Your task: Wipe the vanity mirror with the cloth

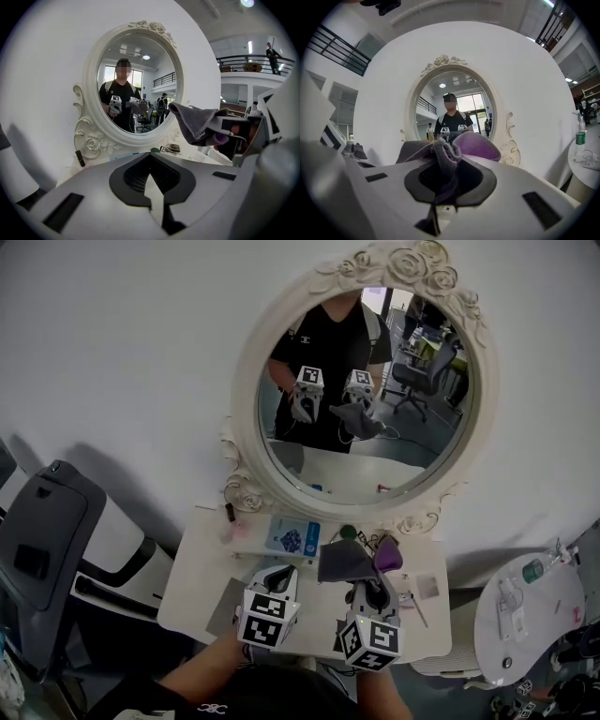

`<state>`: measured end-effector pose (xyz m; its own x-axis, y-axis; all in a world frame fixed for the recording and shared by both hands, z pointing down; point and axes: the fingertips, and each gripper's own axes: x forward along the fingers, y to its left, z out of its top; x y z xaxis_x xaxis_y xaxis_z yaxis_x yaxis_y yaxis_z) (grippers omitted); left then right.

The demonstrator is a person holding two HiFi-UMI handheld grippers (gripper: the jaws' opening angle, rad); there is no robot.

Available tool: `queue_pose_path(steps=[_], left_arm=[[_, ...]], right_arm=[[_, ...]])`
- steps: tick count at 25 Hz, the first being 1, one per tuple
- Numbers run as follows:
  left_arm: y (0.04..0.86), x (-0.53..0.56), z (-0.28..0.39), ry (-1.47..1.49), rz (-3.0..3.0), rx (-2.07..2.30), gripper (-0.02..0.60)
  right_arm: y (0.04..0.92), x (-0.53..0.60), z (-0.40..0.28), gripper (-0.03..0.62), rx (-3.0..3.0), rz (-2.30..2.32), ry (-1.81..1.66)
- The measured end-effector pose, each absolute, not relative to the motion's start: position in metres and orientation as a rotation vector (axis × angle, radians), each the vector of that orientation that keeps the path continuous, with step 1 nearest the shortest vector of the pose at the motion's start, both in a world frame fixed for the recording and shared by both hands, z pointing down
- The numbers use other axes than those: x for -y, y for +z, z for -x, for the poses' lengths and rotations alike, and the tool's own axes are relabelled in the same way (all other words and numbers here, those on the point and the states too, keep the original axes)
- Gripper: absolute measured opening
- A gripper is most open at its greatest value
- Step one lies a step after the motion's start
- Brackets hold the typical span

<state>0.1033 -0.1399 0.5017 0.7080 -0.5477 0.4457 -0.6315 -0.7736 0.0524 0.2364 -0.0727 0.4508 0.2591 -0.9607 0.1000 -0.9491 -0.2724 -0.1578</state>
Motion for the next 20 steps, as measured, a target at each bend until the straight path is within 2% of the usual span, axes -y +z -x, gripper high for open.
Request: queue_pose_path(steps=[9,20], left_arm=[[0.494,0.158,-0.136,0.604,-2.649,1.045,-0.002],[0.483,0.199,-0.135,0.580,-2.679,1.047,-0.002]], right_arm=[[0.403,0.109,-0.312,0.046,-1.849,2.372,-0.090],[0.207,0.162,-0.383,0.046,-1.610,2.339,0.530]])
